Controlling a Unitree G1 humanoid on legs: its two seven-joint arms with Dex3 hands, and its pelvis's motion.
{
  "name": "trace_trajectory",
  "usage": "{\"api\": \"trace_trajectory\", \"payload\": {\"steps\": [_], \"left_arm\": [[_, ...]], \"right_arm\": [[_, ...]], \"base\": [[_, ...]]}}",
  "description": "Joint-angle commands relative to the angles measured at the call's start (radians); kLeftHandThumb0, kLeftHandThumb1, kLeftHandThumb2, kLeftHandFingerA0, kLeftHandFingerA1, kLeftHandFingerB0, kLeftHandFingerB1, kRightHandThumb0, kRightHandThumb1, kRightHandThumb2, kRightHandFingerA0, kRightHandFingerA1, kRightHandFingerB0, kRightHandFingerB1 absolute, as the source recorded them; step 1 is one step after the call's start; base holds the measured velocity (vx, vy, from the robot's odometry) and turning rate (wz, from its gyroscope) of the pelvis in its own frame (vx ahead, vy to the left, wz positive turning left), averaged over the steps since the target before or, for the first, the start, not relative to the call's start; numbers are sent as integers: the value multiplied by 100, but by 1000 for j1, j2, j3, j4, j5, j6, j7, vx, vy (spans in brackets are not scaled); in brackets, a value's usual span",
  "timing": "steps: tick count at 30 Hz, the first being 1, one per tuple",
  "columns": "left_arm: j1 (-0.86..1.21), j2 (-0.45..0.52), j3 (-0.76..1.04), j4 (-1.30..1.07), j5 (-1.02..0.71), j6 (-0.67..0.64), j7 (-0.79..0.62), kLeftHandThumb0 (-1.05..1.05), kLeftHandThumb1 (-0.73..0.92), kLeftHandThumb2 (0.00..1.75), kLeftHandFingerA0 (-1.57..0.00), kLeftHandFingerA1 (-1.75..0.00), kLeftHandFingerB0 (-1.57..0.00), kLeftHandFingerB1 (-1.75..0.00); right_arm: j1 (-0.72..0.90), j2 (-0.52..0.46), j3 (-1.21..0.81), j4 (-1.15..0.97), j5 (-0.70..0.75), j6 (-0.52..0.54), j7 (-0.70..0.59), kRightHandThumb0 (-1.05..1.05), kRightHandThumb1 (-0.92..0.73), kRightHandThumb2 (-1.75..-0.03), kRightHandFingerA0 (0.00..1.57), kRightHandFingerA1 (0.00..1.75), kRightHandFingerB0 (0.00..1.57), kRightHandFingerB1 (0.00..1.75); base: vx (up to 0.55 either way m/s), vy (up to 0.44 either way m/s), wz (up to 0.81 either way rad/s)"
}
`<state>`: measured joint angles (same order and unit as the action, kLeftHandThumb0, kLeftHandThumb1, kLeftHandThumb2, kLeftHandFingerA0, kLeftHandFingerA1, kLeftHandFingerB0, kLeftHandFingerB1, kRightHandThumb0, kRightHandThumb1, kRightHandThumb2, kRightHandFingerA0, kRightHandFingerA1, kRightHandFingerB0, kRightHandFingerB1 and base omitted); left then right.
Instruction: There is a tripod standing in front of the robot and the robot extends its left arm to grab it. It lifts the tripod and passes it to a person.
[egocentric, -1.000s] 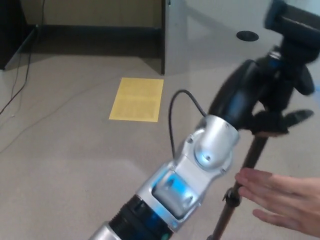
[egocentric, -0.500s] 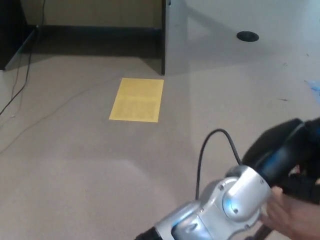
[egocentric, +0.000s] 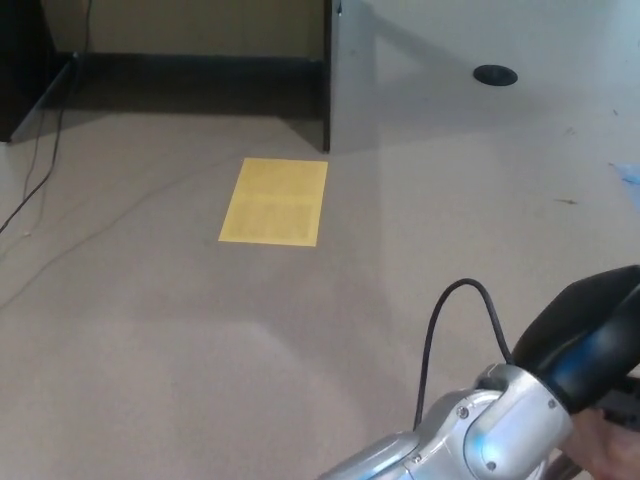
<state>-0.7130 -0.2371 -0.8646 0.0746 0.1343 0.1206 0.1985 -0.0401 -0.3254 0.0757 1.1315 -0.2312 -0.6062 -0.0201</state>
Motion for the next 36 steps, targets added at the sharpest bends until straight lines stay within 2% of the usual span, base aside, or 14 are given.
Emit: {"api": "trace_trajectory", "payload": {"steps": [1, 2, 3, 7, 9, 10, 13, 19, 23, 27, 28, 33, 35, 36], "left_arm": [[-1, -192, 37, -109, -91, 105, -103, -41, 88, 52, -65, -175, -48, -164], [-20, -175, 45, -119, -107, 146, -143, -49, 92, 54, -66, -170, -51, -160], [-60, -136, 57, -150, -121, 245, -208, -81, 44, 86, 0, -1, 0, 0], [-59, -100, 74, -155, -125, 305, -249, -80, 42, 82, 0, 0, 0, 0], [-69, -79, 81, -154, -101, 324, -259, -88, 50, 58, 0, 0, 0, 0], [-65, -71, 87, -144, -102, 314, -264, -83, 49, 57, 0, 0, 0, 0], [-50, -58, 105, -136, -102, 310, -280, -93, 48, 61, 0, 0, 0, 0], [-15, -13, 160, -168, -102, 319, -329, -98, 52, 62, 0, 0, 0, 0], [-3, 21, 196, -203, -97, 353, -363, -85, 43, 84, 0, 0, 0, 0], [31, 76, 252, -241, -107, 365, -404, -82, 53, 57, 0, 0, 0, 0], [41, 87, 268, -254, -111, 379, -410, -82, 52, 57, 0, 0, 0, 0], [107, 206, 350, -296, -101, 345, -451, -87, 55, 57, 0, 0, 0, 0], [164, 235, 421, -334, -149, 369, -468, -81, 42, 81, 0, 0, 0, 0], [178, 234, 438, -343, -162, 376, -473, -77, 40, 79, 0, 0, 0, 0]], "right_arm": [[0, -42, 4, 7, -24, -32, -45, -62, -78, -64, 60, 39, 61, 39], [0, -43, 3, 8, -24, -32, -45, -62, -78, -64, 60, 39, 61, 39], [13, -22, -61, 23, 89, -202, 83, -45, -56, -92, 58, 65, 47, 58], [-14, -25, -35, 28, 37, 27, 53, -64, -73, -64, 48, 38, 42, 35], [-17, -15, -48, 18, 53, 37, 65, -69, -76, -64, 47, 36, 46, 35], [-21, -17, -44, 22, 45, 51, 59, -71, -65, -103, 43, 53, 28, 44], [-12, -19, -44, 8, 32, 43, 47, -70, -77, -64, 55, 38, 49, 36], [-18, -25, -39, 10, 13, 43, 42, -78, -65, -96, 49, 51, 47, 49], [-27, -23, -39, 20, 11, 62, 42, -75, -79, -65, 56, 38, 52, 36], [-20, -22, -35, 17, 6, 54, 32, -76, -64, -95, 49, 50, 46, 49], [-18, -24, -34, 14, 3, 62, 31, -75, -80, -65, 56, 38, 50, 36], [-13, -27, -25, 13, -6, 58, 14, -72, -67, -105, 52, 56, 31, 45], [-12, -24, -34, 12, 10, 62, 30, -76, -74, -67, 53, 39, 45, 36], [-10, -24, -36, 13, 13, 61, 33, -72, -66, -104, 51, 56, 32, 46]], "base": [[0, 0, 0], [0, 0, 0], [0, 0, 0], [0, 0, 0], [0, 0, 0], [0, 0, 0], [0, 0, 0], [0, 0, 0], [0, 0, 0], [0, 0, 0], [0, 0, 0], [0, 0, 0], [0, 0, 0], [0, 0, 0]]}}
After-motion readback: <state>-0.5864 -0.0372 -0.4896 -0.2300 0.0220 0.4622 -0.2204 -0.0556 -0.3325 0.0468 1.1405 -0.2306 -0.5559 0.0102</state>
